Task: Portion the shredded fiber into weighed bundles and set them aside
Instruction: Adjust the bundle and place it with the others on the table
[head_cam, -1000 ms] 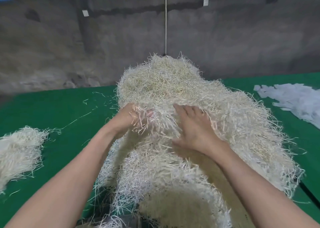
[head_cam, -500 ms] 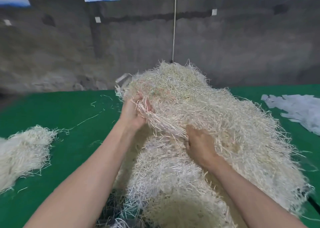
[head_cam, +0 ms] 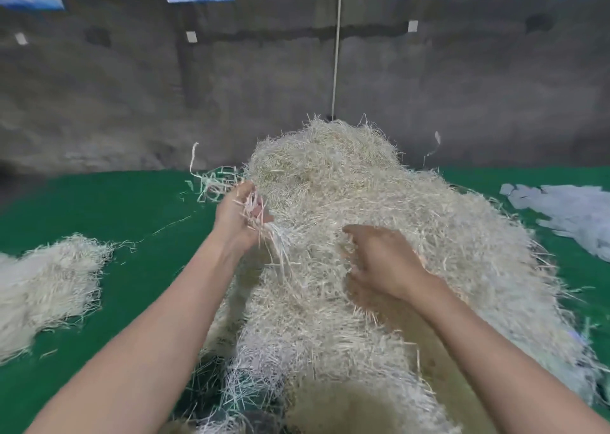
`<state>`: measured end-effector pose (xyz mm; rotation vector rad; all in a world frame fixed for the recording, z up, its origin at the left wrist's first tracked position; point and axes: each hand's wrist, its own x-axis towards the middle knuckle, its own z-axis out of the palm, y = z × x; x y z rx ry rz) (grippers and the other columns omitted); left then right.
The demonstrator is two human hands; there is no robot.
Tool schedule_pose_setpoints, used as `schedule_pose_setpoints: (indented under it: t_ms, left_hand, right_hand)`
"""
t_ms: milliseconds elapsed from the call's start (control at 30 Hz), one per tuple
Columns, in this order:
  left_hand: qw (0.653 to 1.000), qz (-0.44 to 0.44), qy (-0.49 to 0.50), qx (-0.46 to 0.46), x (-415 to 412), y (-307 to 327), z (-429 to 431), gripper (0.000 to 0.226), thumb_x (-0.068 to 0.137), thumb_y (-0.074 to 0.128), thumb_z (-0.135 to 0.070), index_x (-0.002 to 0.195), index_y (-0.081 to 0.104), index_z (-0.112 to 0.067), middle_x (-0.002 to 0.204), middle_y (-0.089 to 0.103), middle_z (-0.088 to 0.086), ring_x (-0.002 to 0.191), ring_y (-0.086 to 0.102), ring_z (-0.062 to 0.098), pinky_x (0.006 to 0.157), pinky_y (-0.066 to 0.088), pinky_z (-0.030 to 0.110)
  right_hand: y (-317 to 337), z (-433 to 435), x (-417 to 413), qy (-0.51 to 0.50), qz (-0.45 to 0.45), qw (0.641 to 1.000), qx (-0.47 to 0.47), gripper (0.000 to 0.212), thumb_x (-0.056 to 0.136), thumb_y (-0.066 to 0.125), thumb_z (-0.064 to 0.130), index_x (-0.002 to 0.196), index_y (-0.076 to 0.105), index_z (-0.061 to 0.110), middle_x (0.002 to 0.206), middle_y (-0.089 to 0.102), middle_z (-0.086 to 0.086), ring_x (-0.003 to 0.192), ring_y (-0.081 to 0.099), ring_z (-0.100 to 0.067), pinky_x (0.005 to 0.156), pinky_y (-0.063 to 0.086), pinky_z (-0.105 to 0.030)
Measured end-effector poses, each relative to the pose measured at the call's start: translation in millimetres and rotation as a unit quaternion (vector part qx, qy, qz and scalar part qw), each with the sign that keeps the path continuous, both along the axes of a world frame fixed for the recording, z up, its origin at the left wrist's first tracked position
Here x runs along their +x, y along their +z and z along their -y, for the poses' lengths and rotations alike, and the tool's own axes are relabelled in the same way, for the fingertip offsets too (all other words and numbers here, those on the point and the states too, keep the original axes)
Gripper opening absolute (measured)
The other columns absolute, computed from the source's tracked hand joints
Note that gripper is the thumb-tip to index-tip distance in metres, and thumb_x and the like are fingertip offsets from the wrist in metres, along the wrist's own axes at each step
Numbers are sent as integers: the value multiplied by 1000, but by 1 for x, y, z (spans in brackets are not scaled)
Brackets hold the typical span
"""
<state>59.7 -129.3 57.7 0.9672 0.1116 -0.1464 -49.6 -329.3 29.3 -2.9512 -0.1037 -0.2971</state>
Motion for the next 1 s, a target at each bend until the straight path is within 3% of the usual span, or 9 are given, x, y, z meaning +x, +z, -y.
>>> schedule_pose_setpoints:
  t_ms: [167,233,333,467,533,633,833,933,1000]
  left_hand:
    - [981,125,-64,134,-22,15,-5,11,95,50,-14,86,57,-13,67,59,0,49,46,6,42,37,15]
    - [857,272,-10,437,-29,17,-11,11,89,59,-12,80,59,-17,72,58,-5,55,52,2,48,37,10]
    - [560,374,66,736,-37,15,-26,14,78,61,-2,84,57,-13,80,46,-2,70,53,20,59,36,26]
    - [443,351,104,818,-39,18,-62,19,77,53,7,88,59,-7,71,38,0,56,41,19,50,35,29]
    - [455,383,78,800,-43,24,-75,20,74,57,6,81,58,-14,74,45,-1,60,45,18,51,34,27]
    - [556,490,-26,671,-58,34,-89,21,64,58,4,68,52,-15,71,49,-9,69,53,20,52,30,19]
    - [763,425,-70,482,-85,30,-117,11,69,57,4,71,53,-7,75,58,-3,66,52,-2,67,41,26]
    - [779,409,-52,472,-84,22,-136,42,71,51,17,67,53,-25,89,66,6,82,61,9,75,44,34]
    - [762,399,-38,508,-77,17,-155,52,70,41,22,64,47,-29,71,56,-7,64,51,1,64,38,28]
  right_hand:
    - [60,-40,-3,67,-108,990,56,96,77,75,23,150,13,27,144,43,-1,128,44,-23,104,38,-36]
    - [82,-56,-4,103,-67,988,93,101,74,77,37,150,11,31,150,35,1,134,38,-19,104,34,-32]
    - [100,-78,-3,126,-54,986,100,98,75,77,34,150,15,27,153,29,0,137,31,-17,105,28,-27]
    - [108,-104,0,123,59,971,197,76,75,77,37,138,36,26,134,44,6,122,40,-8,91,33,-23]
    - [100,-124,4,164,64,928,327,93,72,78,42,145,24,23,148,31,5,126,29,-1,95,28,-18]
    - [71,-158,12,200,-90,864,453,117,68,82,35,152,1,20,159,6,-1,139,13,-4,108,23,-23]
    - [21,-210,13,224,-256,616,711,113,29,89,58,118,47,3,130,47,-33,124,47,-44,104,38,-55]
    - [5,-228,15,235,-304,555,738,75,57,81,46,111,49,4,121,51,-26,106,64,-28,85,55,-39]
    - [-3,-235,12,226,-353,604,678,35,75,73,24,101,57,7,104,60,-18,86,69,-15,74,57,-28]
